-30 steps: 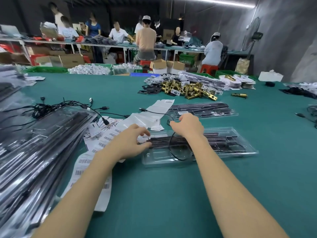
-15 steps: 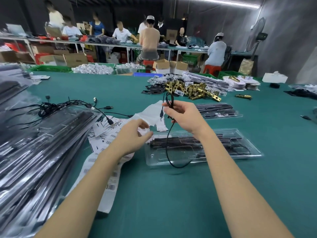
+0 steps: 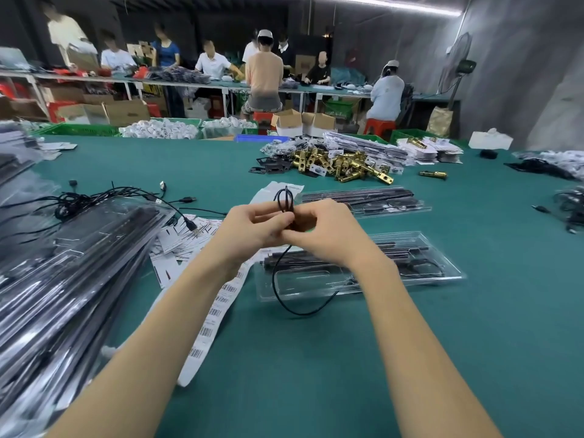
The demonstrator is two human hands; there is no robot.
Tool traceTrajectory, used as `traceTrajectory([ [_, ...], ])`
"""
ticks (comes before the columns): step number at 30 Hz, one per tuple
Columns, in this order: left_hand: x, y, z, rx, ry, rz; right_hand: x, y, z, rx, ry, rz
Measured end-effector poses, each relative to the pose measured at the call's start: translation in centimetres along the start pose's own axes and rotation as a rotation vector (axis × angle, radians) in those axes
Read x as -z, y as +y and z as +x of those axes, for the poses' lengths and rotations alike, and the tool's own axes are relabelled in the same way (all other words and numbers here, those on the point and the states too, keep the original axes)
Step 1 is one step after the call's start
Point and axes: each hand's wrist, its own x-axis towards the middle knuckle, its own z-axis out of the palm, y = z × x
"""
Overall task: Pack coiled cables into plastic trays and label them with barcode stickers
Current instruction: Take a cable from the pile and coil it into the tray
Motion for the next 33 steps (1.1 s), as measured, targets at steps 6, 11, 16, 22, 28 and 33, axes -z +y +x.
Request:
traceTrajectory([
  [6, 0.7, 0.8, 0.0, -0.131, 0.066, 0.195, 1.6, 1.0, 0.2, -0.144, 0.103, 0.466],
  [11, 1.5, 1.0, -0.3, -0.189, -0.149, 0.222, 0.1, 2.0, 0.6, 0.012, 0.209, 0.180],
  [16, 1.4, 0.6, 0.0, -0.224, -0.122, 0.046, -1.2, 1.8, 0.7, 0.021, 0.274, 0.308],
  [22, 0.9, 0.1, 0.0, -0.144, -0.053, -0.160, -0.7, 0.8, 0.5, -0.018, 0.294, 0.684],
  [28, 0.1, 0.4, 0.0, -0.083, -0.049, -0.168, -1.2, 0.4, 0.6, -0.054, 0.423, 0.558],
  [33, -0.5, 0.1, 0.0, -0.123, 0.011, -0.090, -0.8, 0.4, 0.8, -0.058, 0.399, 0.386],
])
